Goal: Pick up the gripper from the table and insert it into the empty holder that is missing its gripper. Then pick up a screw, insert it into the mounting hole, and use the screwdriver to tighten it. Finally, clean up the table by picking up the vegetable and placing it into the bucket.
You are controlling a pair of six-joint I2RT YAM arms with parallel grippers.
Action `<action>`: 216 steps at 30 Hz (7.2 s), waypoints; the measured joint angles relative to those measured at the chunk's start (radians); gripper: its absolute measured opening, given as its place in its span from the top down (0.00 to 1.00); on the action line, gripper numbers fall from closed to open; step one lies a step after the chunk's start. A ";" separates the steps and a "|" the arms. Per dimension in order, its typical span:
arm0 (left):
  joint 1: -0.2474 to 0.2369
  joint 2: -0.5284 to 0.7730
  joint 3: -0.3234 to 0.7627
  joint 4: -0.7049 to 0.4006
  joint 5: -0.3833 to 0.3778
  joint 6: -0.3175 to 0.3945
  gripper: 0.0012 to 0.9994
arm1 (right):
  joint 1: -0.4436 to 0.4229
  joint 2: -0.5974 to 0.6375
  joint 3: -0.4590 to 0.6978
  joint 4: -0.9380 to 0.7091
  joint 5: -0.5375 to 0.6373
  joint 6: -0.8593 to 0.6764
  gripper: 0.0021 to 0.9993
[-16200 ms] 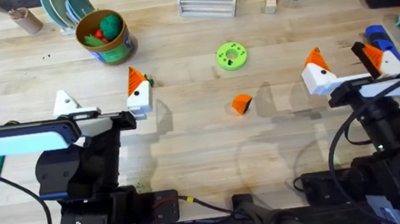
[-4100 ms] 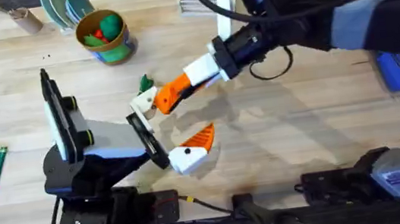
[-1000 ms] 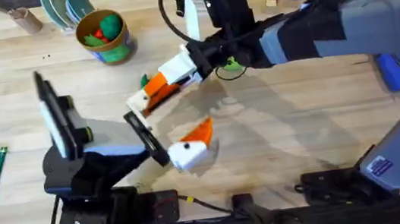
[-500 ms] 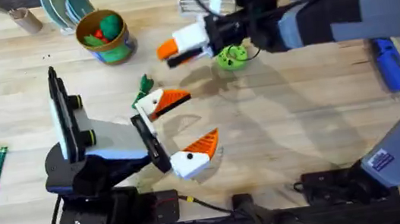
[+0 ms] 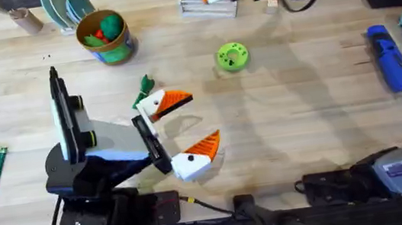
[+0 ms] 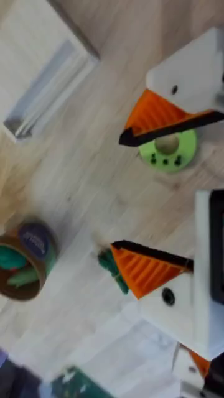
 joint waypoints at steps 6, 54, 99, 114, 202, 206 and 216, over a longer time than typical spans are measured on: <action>0.000 0.000 0.000 0.000 0.003 0.000 0.01 | 0.026 -0.080 0.024 -0.174 0.143 -0.150 0.03; 0.000 0.000 0.000 0.000 0.003 0.000 0.01 | 0.240 0.272 0.024 -0.293 0.541 -0.216 0.55; 0.000 0.000 0.000 0.000 0.003 0.000 0.01 | 0.239 0.288 0.040 -0.312 0.612 -0.209 1.00; 0.000 0.000 0.000 0.000 0.003 0.000 0.01 | 0.248 0.238 0.351 -0.596 0.620 -0.209 1.00; 0.000 0.000 0.000 -0.002 0.006 0.018 0.01 | 0.725 0.282 0.639 -0.796 0.390 -0.232 1.00; 0.000 0.000 0.000 -0.002 0.006 0.018 0.01 | 0.725 0.282 0.637 -0.794 0.390 -0.232 1.00; -0.006 0.000 0.000 -0.006 0.040 0.006 0.01 | 0.724 0.282 0.595 -0.755 0.405 -0.229 1.00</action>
